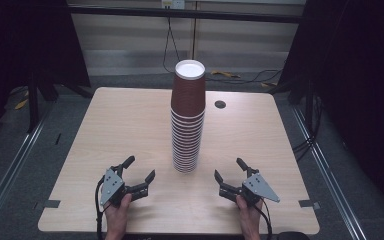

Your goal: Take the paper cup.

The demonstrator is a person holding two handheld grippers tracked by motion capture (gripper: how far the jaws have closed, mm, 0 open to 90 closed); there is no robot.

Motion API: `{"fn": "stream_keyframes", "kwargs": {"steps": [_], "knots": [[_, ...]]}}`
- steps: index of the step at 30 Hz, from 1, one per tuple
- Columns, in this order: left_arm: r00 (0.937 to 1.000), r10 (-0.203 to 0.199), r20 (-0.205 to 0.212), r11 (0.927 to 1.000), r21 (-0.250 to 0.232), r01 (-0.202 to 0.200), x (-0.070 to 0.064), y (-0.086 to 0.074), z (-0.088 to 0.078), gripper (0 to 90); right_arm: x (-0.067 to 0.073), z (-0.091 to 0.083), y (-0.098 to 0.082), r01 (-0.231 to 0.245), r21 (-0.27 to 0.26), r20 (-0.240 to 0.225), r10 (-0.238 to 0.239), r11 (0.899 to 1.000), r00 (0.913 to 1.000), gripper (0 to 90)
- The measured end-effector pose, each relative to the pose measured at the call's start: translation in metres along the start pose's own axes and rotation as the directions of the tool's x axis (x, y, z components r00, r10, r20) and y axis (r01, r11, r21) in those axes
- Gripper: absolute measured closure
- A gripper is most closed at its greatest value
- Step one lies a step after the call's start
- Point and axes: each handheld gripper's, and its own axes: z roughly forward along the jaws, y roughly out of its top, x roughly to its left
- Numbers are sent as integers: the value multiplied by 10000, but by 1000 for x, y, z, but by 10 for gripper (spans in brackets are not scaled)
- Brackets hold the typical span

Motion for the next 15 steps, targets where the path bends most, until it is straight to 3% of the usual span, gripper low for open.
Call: {"fn": "stream_keyframes", "kwargs": {"steps": [10,15], "knots": [[10000,-7,19,10000,21,7,0,0,0,155,-2,0,0,-261,-31,158,262,9997,9995,137],[10000,-11,39,10000,24,11,0,0,0,155,-2,2,1,-279,397,-258,290,9988,9992,149]]}}
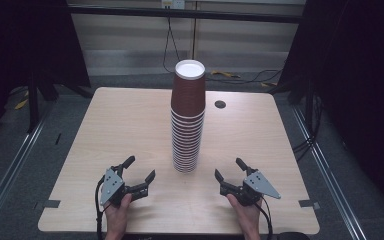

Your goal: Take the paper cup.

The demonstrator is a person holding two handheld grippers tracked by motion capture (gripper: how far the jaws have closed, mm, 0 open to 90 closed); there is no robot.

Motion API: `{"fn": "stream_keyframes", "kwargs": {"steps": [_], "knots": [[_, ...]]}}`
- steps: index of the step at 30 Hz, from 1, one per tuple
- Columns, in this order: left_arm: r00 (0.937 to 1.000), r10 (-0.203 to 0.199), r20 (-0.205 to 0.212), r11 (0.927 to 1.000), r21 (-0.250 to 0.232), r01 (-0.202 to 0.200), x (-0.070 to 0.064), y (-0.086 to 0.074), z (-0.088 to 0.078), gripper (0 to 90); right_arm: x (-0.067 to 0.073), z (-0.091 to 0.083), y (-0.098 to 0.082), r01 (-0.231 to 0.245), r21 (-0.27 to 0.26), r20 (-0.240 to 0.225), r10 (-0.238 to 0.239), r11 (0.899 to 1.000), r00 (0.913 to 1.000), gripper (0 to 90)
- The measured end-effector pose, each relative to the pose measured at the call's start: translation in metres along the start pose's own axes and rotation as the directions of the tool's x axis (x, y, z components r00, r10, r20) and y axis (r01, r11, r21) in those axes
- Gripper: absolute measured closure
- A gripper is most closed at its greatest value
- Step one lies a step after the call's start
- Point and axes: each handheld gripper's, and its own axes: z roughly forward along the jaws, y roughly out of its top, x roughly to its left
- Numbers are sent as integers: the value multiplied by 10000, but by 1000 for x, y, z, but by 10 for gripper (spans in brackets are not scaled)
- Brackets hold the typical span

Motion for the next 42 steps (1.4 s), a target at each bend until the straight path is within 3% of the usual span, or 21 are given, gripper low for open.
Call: {"fn": "stream_keyframes", "kwargs": {"steps": [4,7,14,22,28,38,42], "knots": [[10000,-2,42,10000,-5,2,0,0,0,155,2,2,2,1,459,-284,12,9989,9996,153],[10000,6,92,10000,-4,-6,0,0,0,155,3,2,7,89,470,-434,-68,9989,9990,172],[9999,5,106,10000,-1,-5,0,0,0,155,3,5,22,10,666,-1275,75,9978,9918,219],[9999,7,109,10000,2,-7,0,0,0,155,0,7,39,-165,828,-1766,310,9964,9838,247],[9999,-1,124,10000,-4,2,0,0,0,155,0,11,56,-266,1039,-2300,500,9942,9719,263],[9998,57,208,10000,12,-57,1,0,-1,155,-4,17,85,-37,1252,-2858,396,9921,9575,291],[9996,65,274,10000,8,-65,1,0,-1,155,-5,21,98,36,1201,-3179,350,9928,9475,290]]}}
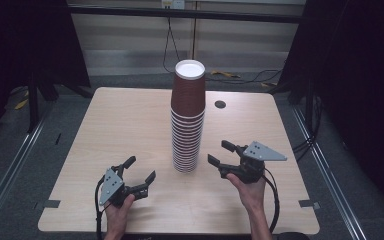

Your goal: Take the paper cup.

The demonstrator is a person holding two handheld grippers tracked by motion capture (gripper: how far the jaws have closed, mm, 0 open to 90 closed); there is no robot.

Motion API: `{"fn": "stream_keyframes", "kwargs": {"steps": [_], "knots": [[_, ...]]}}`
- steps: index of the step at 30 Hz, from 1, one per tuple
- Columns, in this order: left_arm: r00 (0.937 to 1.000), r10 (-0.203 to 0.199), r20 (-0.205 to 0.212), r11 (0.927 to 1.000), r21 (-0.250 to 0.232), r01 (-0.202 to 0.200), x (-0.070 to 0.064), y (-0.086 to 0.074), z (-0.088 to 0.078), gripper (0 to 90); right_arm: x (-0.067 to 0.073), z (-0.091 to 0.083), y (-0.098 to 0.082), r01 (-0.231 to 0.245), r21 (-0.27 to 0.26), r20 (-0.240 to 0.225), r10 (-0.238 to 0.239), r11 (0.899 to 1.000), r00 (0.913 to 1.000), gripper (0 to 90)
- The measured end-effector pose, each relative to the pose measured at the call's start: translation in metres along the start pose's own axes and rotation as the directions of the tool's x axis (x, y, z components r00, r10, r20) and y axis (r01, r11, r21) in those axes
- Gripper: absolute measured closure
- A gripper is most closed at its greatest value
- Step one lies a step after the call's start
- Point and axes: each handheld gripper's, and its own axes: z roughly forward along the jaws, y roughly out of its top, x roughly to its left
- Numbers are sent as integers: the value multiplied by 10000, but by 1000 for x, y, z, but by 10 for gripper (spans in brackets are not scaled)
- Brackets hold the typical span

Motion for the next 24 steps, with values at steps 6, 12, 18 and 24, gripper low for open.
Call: {"fn": "stream_keyframes", "kwargs": {"steps": [6,12,18,24], "knots": [[10000,-15,22,10000,1,15,0,0,0,155,-1,1,24,128,-151,-271,-132,9998,9995,291],[10000,-45,60,10000,-22,45,0,0,0,154,-2,2,44,266,-179,-452,-274,9995,9986,291],[9999,-96,121,9999,-45,97,-1,0,0,154,-2,5,61,378,-221,-687,-393,9990,9969,285],[9999,-78,96,10000,-27,78,-1,0,-1,156,-3,7,76,451,-326,-927,-479,9985,9945,268]]}}
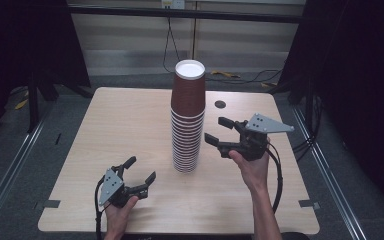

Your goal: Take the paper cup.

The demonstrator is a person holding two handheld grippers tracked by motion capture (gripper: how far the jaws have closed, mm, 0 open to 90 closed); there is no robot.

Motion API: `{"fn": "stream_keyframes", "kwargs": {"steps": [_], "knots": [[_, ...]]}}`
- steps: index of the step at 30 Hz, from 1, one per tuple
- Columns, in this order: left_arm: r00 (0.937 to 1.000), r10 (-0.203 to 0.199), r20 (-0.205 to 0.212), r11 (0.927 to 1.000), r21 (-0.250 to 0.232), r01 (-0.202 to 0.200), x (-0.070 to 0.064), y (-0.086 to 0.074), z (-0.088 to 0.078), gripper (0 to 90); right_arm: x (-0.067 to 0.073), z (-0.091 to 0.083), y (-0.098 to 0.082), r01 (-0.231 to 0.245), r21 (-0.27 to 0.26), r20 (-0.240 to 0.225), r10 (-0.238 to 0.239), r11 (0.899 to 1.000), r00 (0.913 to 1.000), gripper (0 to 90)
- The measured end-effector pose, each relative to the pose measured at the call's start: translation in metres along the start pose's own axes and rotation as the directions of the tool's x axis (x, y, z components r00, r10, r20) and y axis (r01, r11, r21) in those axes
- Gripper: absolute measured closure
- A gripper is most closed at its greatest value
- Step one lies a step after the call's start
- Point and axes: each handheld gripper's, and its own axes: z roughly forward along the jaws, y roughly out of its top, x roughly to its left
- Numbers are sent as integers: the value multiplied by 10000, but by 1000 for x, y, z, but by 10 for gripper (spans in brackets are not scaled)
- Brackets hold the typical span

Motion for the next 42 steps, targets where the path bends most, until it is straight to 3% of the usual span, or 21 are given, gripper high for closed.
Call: {"fn": "stream_keyframes", "kwargs": {"steps": [9,18,25,42], "knots": [[10000,-22,21,10000,4,22,0,0,0,157,-6,0,26,161,-202,-277,-166,9997,9995,250],[10000,16,-18,10000,5,-16,0,0,0,157,-7,9,55,515,68,-678,-509,9986,9964,221],[10000,-64,66,10000,1,64,0,0,0,158,-6,13,78,835,-39,-640,-836,9965,9944,198],[10000,6,28,10000,-26,-6,0,0,0,159,-14,43,118,1134,740,-1112,-1048,9908,9883,170]]}}
